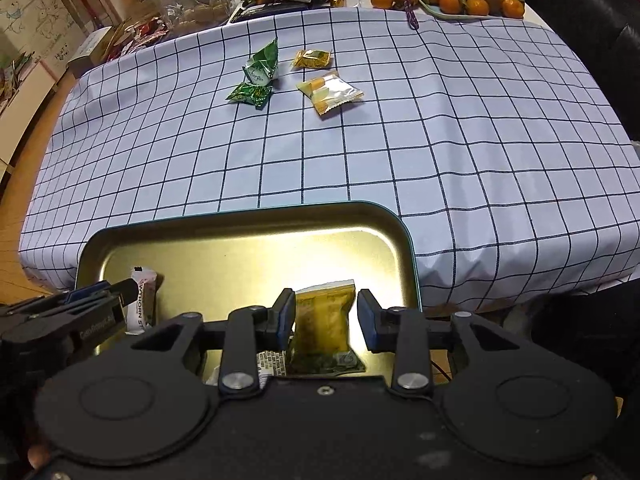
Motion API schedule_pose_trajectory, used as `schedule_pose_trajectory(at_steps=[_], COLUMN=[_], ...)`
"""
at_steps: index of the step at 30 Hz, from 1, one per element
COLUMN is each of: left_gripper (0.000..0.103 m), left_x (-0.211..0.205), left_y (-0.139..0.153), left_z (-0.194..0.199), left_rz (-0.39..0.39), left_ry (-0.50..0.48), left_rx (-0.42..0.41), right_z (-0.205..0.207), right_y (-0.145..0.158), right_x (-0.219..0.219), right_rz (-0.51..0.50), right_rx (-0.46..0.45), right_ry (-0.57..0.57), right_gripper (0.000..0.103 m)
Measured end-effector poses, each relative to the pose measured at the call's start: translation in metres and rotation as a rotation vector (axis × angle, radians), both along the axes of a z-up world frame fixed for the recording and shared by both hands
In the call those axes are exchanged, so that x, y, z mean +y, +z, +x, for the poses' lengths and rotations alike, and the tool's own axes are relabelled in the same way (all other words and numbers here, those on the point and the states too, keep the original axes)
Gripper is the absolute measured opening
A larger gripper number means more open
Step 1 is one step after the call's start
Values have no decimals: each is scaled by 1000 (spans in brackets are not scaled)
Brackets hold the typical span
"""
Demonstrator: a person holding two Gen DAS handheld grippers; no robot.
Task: Organize snacks
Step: 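Lower the Hawthorn strip into the tray with the left tool while the right lowers the yellow packet, then open the left tool releasing the Hawthorn strip while the right releases the yellow packet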
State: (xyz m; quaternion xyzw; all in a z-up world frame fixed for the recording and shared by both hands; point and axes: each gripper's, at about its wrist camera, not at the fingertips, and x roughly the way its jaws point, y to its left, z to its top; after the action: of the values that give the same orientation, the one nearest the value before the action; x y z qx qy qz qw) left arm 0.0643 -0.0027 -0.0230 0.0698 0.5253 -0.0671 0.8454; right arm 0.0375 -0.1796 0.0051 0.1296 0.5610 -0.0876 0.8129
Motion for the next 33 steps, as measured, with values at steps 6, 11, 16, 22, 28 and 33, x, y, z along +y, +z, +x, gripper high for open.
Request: schedule_pose_trajectory(at_steps=[6, 11, 16, 22, 28, 33], left_gripper=[34, 34, 34, 34, 34, 34], left_x=[0, -1, -3, -3, -3, -4], left_y=[-1, -1, -2, -1, 0, 4], left_z=[1, 1, 0, -1, -1, -3], left_rz=[5, 7, 11, 12, 14, 11], left_ry=[2, -2, -8, -14, -16, -26], left_rx=[9, 10, 11, 3, -3, -27], right_z=[2, 3, 4, 4, 2, 2], right_y=[-3, -4, -5, -5, -3, -3], right_x=[-1, -1, -1, 0, 2, 4], right_rz=[-4, -4, -3, -7, -14, -20], right_rx=[11, 16, 16, 12, 9, 3], right_ry=[-3, -9, -5, 2, 14, 29], right_gripper=[37, 37, 37, 37, 37, 37])
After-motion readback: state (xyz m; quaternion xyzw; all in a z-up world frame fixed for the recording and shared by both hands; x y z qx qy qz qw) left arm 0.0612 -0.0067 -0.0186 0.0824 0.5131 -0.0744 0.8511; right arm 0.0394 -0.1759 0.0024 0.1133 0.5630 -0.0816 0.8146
